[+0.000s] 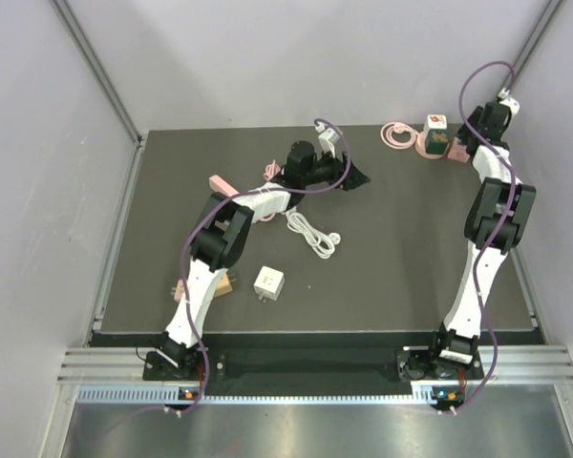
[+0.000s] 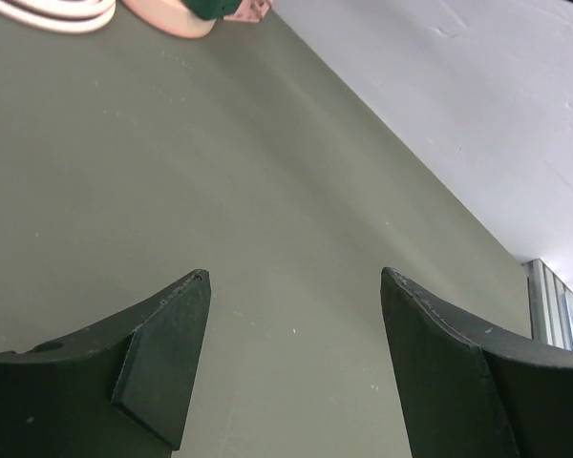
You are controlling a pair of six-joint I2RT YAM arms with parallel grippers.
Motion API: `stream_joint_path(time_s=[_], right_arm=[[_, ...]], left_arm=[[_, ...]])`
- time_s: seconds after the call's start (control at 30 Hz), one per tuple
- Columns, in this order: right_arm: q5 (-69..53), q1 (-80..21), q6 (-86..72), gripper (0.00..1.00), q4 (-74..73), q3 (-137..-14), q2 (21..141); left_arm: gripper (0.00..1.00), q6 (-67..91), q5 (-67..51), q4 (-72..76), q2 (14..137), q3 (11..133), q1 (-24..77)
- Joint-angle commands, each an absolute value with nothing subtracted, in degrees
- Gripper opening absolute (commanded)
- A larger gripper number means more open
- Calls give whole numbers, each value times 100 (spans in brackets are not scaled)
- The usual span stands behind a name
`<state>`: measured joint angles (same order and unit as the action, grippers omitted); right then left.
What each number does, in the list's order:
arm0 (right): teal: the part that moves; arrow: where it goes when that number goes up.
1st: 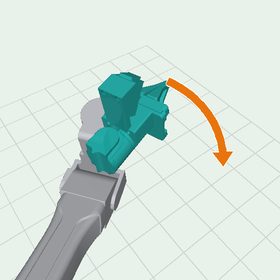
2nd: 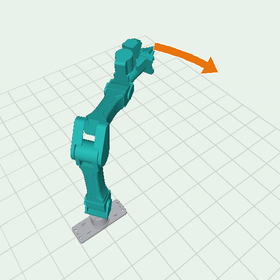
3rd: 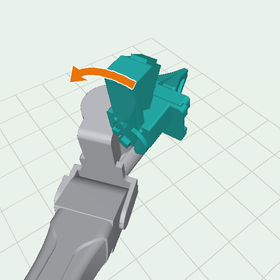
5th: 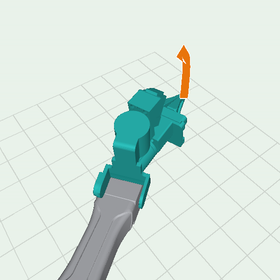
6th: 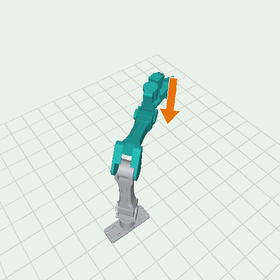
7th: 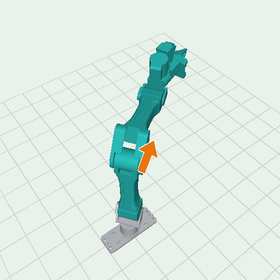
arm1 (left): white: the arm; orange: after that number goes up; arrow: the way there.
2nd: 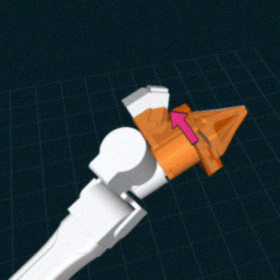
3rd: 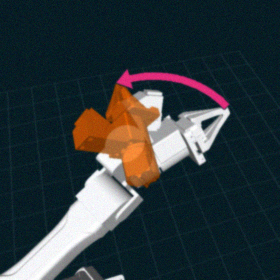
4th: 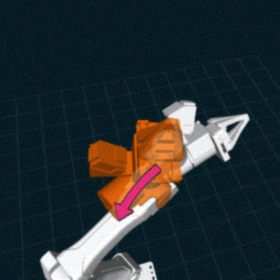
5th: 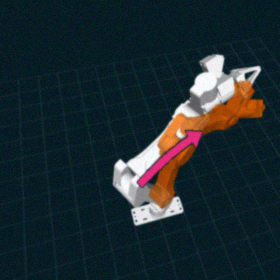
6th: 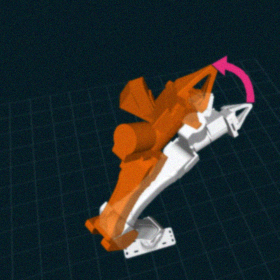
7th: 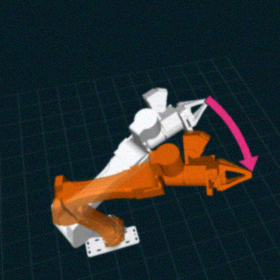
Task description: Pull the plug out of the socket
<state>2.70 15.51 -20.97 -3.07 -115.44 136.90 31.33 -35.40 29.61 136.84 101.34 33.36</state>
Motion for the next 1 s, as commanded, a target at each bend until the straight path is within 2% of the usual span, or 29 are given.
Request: stream_joint_path(time_s=[0.0,0.03,0.2,0.23,0.27,0.43,0.63,0.83,0.97], right_arm=[[474,1520,-1978,46,-544,-11830,13773],[544,1512,-1986,37,-588,-11821,13746],[703,1485,-2030,16,-1053,-11760,13553],[773,1459,-2056,4,-1168,-11603,13361],[860,1433,-2074,1,-1230,-11419,13203],[1449,1134,-1942,0,-1037,-9725,11869],[1398,959,-2022,0,-862,-7853,10445],[1029,748,-1881,0,-975,-6848,9529],[1097,572,-2371,0,-1107,-6444,9255]], left_arm=[[76,3076,-3753,2997,13834,10502,3349],[76,3085,-3762,2971,13860,10538,3349],[76,3067,-3814,2865,13922,10643,3349],[77,3059,-3841,2865,13931,10644,3349],[77,3050,-3850,2865,13965,10652,3349],[77,3094,-3876,2602,14159,10942,3349],[79,2971,-3929,2549,14177,11004,3428],[87,2102,-3877,2162,14001,10925,3673],[90,1654,-3096,2407,13747,10522,3972]])
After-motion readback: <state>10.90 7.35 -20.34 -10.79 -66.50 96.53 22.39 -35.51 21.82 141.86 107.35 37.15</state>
